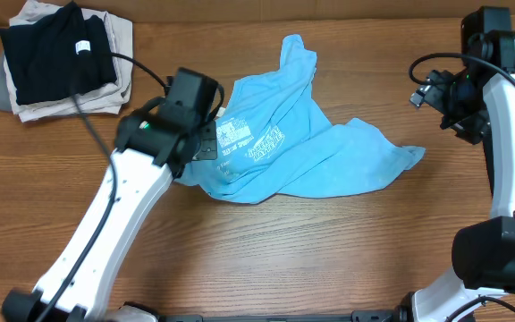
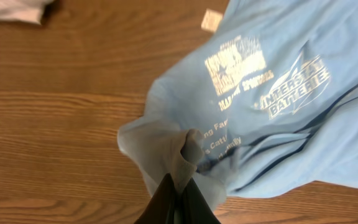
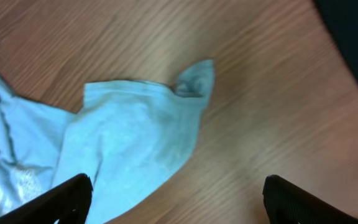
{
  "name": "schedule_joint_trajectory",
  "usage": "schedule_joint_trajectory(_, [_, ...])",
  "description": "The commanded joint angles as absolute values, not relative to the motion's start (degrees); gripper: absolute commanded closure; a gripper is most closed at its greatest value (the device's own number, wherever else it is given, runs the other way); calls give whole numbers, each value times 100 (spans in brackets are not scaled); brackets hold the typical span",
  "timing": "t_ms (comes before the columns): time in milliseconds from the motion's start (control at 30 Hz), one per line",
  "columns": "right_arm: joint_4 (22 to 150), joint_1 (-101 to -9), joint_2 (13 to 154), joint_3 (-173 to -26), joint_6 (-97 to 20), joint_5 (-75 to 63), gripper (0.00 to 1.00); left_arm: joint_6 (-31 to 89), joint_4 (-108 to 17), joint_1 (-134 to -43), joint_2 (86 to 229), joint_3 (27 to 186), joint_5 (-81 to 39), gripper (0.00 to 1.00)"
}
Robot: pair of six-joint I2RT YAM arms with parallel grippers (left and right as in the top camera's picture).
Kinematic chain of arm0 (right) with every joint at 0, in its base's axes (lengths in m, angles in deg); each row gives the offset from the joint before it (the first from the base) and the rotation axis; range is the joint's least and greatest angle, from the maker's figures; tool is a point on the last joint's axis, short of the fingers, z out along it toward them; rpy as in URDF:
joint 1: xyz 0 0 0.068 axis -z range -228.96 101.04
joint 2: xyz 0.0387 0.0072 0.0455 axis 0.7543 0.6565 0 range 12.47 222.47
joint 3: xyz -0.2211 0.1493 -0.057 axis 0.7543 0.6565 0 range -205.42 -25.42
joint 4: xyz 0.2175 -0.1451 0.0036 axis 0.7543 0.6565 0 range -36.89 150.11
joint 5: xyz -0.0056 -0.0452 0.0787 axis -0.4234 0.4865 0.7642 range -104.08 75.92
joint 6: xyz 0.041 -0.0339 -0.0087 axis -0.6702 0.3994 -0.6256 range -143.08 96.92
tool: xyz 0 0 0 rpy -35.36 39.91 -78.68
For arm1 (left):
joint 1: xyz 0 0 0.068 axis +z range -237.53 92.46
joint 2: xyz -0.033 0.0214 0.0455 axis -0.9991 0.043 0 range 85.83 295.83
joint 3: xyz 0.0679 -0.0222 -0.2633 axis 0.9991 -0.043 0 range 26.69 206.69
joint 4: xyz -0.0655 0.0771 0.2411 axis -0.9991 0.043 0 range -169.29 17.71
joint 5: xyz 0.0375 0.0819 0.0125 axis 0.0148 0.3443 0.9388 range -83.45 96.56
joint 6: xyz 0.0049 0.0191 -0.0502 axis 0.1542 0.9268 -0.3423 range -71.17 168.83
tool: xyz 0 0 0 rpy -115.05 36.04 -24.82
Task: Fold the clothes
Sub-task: 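Grasp the shirt's right edge with the right gripper near the left gripper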
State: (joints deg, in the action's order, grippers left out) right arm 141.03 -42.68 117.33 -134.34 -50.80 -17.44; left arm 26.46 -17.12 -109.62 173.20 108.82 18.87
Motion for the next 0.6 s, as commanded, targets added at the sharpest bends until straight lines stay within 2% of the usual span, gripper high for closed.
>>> schedule_joint_trajectory(0, [13801, -4290, 11694, -13135, -4809, -1222, 8, 2543, -1690, -10929, 17665, 10934, 1739, 96])
schedule_joint_trajectory(267, [12254, -4576, 11729, -12149, -4556, 112, 12, 2541, -1697, -10929, 18190, 10934, 1725, 96])
schedule_joint_trajectory(467, [11356, -5588, 12070, -12062, -4643, -295, 12, 2543, -1767, -10929, 18209, 10934, 1723, 96])
schedule_joint_trajectory(567, [11181, -6062, 12393, -12062, -5192, -1171, 12, 2543, -1758, -10929, 18209, 10934, 1721, 96])
